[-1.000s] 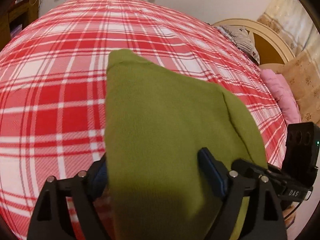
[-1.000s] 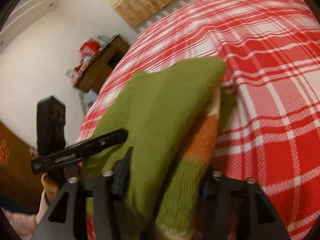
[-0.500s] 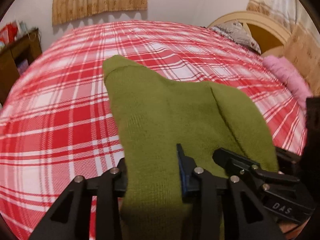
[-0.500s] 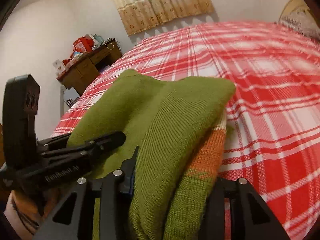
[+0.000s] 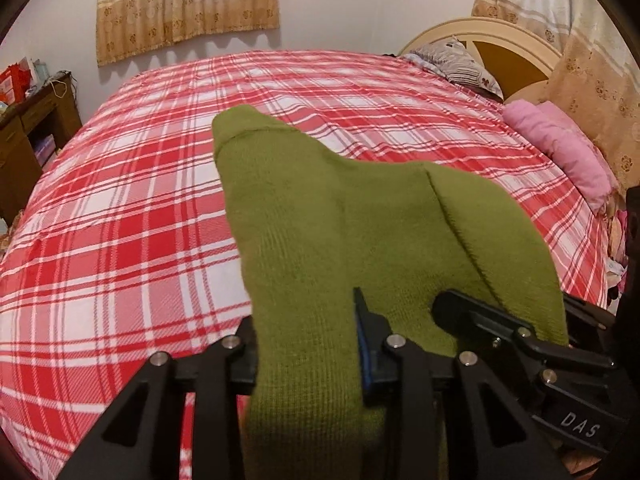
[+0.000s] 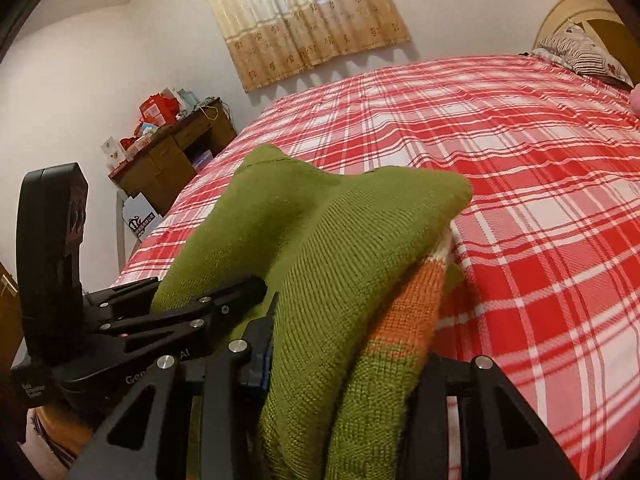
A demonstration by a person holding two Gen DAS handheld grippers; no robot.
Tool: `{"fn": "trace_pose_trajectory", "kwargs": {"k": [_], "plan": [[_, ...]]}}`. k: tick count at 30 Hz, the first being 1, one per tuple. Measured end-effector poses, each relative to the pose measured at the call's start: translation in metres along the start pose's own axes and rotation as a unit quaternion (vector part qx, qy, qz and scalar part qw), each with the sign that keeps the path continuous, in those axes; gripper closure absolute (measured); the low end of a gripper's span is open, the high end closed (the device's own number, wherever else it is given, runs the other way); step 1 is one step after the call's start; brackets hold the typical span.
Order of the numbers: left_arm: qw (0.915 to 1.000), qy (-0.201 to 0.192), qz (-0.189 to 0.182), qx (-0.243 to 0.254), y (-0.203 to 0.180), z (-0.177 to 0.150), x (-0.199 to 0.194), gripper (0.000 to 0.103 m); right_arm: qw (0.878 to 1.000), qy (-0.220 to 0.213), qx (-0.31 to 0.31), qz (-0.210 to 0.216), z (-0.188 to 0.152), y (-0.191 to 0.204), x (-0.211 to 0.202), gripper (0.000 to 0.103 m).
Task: Fold small clothes
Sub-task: 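Lift the folded sweater with both grippers and carry it toward the bed corner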
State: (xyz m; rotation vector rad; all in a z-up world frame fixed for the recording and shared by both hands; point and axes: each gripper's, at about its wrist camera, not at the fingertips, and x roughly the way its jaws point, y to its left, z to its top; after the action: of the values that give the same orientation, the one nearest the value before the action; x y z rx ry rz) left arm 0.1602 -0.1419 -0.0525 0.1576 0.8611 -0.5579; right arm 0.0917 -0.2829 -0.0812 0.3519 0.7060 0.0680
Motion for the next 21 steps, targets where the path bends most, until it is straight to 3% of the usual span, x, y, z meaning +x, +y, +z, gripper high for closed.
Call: {"fn": "trace_pose_trajectory", "kwargs": {"k": [21], "plan": [[0.9963, -0.021, 0.066, -0.051, 0.062, -0.036, -0.047, 0.069, 0.997, 0.009, -0.034, 0.066, -0.015, 0.084, 0.013, 0.065]]}}
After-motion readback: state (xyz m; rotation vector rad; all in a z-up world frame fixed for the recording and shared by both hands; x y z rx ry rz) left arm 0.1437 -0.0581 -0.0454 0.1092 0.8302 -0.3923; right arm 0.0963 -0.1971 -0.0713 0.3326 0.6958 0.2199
